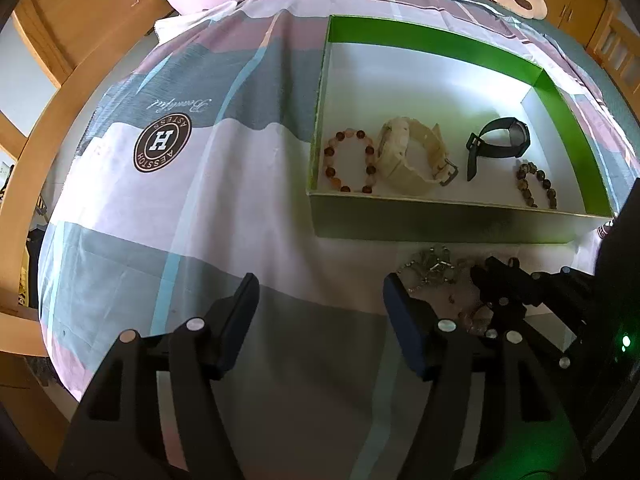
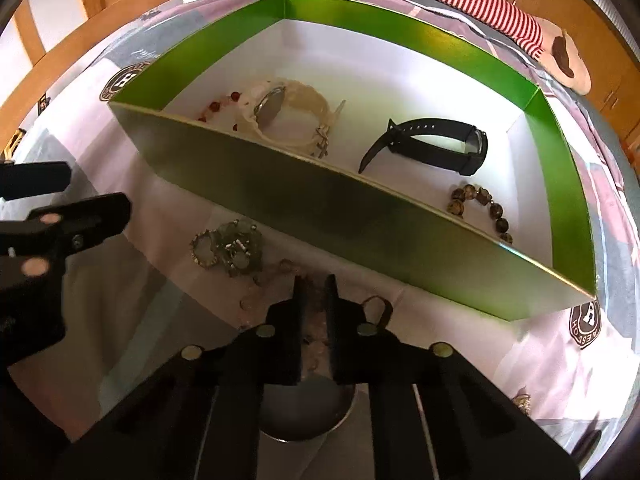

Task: Organize jewelry
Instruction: 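Move the right tool down onto the pink bead bracelet while the left moves to the green brooch, then align the open right tool over the pink bracelet while the left aligns over the green brooch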

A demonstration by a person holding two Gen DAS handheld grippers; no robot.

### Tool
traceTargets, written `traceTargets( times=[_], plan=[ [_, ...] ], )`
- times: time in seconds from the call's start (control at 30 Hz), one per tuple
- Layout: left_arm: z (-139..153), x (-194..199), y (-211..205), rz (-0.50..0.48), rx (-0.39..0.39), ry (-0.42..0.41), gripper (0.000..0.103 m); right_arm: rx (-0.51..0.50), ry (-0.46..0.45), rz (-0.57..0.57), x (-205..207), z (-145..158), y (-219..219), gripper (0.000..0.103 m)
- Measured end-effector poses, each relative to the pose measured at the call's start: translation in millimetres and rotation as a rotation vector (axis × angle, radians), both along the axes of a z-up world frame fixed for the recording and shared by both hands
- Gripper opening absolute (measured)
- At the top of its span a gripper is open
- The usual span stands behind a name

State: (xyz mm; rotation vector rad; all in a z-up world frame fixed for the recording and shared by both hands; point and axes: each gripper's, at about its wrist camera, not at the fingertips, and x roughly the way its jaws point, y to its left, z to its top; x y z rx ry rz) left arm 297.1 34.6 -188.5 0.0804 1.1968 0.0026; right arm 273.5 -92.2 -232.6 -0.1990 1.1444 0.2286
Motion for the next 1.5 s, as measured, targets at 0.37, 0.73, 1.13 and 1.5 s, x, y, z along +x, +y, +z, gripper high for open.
traceTargets(
  times=[0.37, 0.73, 1.13, 1.5],
  plan=[
    [-7, 3, -9, -0.010, 0.016, 0.014, 0.068, 0.128, -0.067, -0.084, -25, 56, -48, 0.008],
    [-15, 13, -4, 0.032, -0.117, 0.068, 0.069, 0.151, -0.036, -0.212, -36, 61, -98, 0.008],
    [-36, 22, -37, -0.014, -0.124, 0.094, 0.072, 0.112, 0.038, -0.230, -39, 42, -101, 0.009],
    [-37, 20, -34, -0.001, -0.131, 0.090, 0.029, 0.113, 0.077, -0.326, -33, 34, -119, 0.038]
  ],
)
